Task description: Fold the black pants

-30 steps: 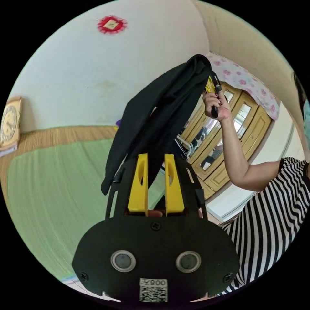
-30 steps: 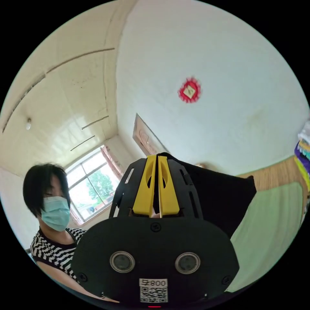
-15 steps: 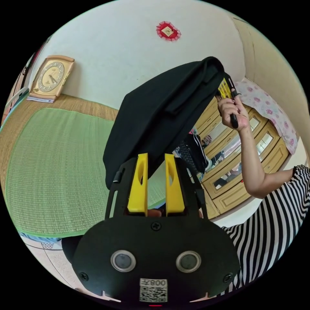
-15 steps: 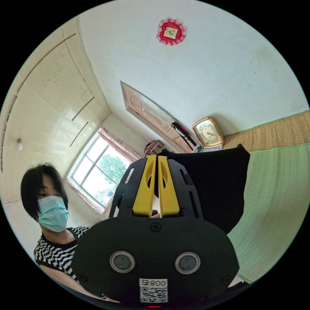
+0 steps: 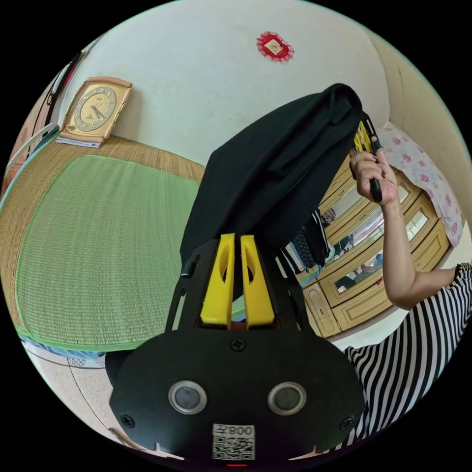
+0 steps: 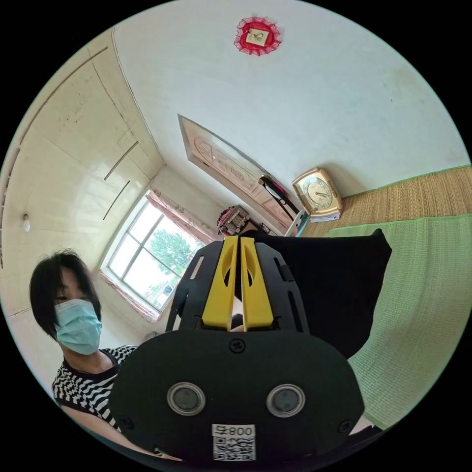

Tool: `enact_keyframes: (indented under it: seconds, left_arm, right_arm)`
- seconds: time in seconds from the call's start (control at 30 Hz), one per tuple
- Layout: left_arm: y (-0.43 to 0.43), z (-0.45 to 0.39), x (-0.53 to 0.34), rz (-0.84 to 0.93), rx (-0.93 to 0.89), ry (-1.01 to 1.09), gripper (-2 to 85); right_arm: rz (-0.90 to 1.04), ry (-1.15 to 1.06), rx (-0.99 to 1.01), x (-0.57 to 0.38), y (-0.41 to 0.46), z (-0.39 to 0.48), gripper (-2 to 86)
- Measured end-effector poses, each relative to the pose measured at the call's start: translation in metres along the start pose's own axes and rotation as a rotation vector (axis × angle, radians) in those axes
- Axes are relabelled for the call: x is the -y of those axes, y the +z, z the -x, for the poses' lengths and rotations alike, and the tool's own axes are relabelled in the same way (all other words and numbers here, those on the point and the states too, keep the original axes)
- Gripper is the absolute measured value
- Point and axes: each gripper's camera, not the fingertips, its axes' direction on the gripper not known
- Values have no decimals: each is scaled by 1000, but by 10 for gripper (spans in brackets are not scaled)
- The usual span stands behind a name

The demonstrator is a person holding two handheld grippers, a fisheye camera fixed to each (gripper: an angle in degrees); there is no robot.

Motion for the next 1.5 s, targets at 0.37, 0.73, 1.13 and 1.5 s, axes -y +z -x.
enact_keyframes:
  seconds: [0.37,0.73,1.13,1.5]
  left_arm:
    - [-64,-12,15,14,183,65,16]
    - [-120,-104,65,9,192,475,12]
    - [-20,-71,-6,484,166,169,9]
    - [-21,-82,0,545,141,87,9]
  right_arm:
    - [-15,125,-28,48,8,-77,3]
    - [-112,74,-29,47,-63,-86,4]
    - [276,245,-688,7,7,-206,54]
    - [846,-59,-1014,55,216,-276,118]
